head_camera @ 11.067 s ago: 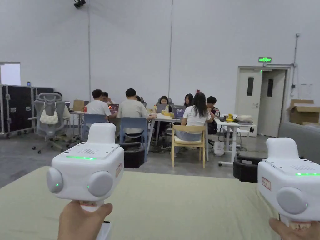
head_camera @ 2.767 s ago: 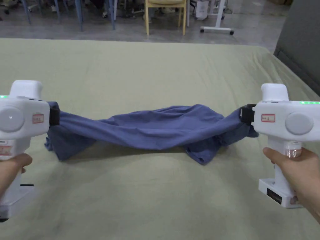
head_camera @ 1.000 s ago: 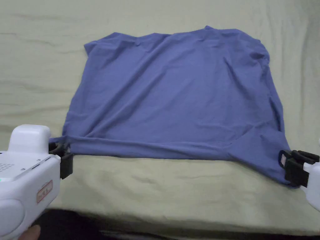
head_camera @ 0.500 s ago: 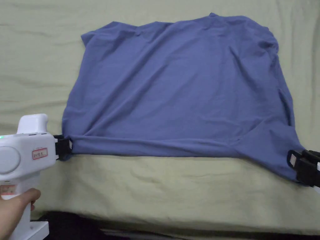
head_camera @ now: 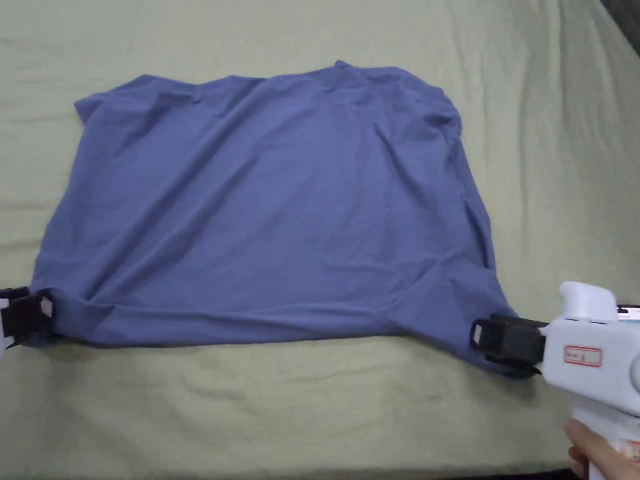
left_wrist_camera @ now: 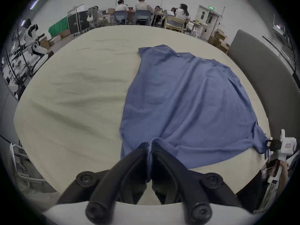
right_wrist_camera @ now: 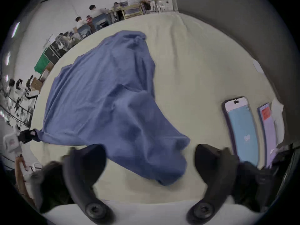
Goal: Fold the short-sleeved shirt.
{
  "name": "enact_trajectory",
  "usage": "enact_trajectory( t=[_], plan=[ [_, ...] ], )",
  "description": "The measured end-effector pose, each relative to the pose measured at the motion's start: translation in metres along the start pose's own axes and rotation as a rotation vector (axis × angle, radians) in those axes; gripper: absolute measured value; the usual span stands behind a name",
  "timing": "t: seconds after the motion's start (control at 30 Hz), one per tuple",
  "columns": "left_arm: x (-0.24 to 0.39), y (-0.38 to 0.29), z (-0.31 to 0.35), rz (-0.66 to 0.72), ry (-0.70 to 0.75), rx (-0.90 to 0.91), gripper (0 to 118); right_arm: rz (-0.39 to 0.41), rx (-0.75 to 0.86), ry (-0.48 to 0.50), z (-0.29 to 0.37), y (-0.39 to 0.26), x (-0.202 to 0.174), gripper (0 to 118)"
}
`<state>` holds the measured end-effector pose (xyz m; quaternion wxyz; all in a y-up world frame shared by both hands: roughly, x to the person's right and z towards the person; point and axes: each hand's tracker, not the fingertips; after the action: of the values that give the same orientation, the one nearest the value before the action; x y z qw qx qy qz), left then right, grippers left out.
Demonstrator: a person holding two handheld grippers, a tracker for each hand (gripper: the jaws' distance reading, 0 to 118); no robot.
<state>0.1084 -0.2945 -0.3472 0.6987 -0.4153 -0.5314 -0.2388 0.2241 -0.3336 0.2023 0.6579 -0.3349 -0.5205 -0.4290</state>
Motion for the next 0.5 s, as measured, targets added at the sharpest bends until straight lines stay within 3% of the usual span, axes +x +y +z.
enact_trajectory(
  t=[0.03, 0.07, 0.23, 0.33, 0.4, 0.5],
  plan=[
    [0.000, -0.001, -0.001, 0.011, -0.003, 0.000, 0, 0.000, -0.007, 0.028, -0.010, -0.002, -0.001, 26],
    [0.000, -0.002, -0.001, 0.018, -0.006, 0.002, 0, -0.012, -0.024, 0.038, -0.017, -0.004, -0.002, 10],
    [-0.003, 0.004, 0.009, 0.080, -0.018, 0.043, 0, -0.053, 0.084, 0.055, 0.003, -0.004, -0.004, 9],
    [-0.004, 0.026, 0.012, 0.124, -0.066, 0.092, 0, -0.035, 0.126, 0.065, 0.019, 0.024, -0.012, 9],
    [-0.005, 0.051, 0.009, 0.106, -0.045, 0.114, 0, -0.057, 0.188, 0.116, 0.024, 0.055, -0.016, 9],
    [0.000, 0.101, -0.009, 0.003, 0.040, 0.149, 0, -0.021, 0.239, 0.111, 0.022, 0.107, -0.042, 9]
  ],
)
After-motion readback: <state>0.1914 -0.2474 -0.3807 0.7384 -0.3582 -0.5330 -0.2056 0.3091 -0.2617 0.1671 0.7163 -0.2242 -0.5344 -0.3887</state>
